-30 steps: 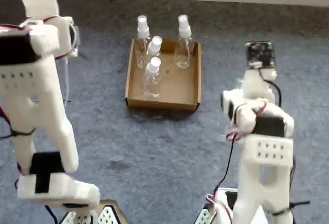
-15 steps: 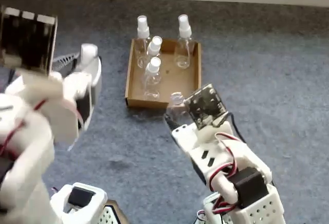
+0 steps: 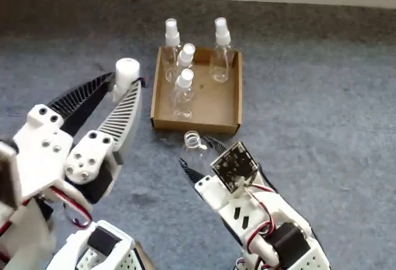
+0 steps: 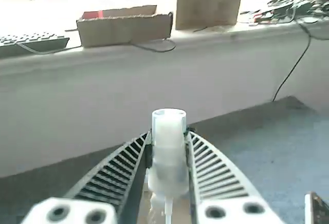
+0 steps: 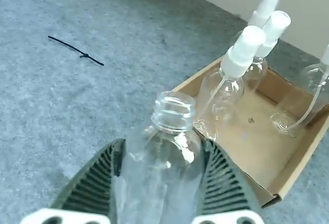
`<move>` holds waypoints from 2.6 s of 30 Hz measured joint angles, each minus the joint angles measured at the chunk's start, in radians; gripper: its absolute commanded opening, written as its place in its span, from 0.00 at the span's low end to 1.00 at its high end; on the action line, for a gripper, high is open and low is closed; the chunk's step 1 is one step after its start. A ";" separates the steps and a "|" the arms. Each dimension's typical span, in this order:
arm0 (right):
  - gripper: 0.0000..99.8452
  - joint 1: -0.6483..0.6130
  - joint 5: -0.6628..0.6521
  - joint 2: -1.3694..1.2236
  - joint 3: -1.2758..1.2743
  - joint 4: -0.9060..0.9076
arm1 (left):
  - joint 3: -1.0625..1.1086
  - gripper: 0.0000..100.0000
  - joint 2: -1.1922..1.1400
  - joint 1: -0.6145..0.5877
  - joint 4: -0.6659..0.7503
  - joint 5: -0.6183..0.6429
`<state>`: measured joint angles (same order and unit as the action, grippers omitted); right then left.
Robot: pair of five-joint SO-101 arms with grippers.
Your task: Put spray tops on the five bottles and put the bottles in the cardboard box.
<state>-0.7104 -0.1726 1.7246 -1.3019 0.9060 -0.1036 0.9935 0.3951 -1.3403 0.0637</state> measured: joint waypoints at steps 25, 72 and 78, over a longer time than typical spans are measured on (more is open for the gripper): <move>0.00 -0.002 0.000 0.095 -0.157 -0.132 | 0.459 0.01 0.006 0.249 0.620 0.000; 0.00 0.080 0.064 0.095 -0.157 -0.285 | 0.644 0.01 0.011 0.247 0.776 0.000; 0.00 0.161 0.127 0.095 -0.106 -0.325 | 0.644 0.01 0.009 0.245 0.776 -0.002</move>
<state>-0.5493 -0.0453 1.8197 -1.4078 0.5808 0.5409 1.0027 0.6406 -0.5639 0.0621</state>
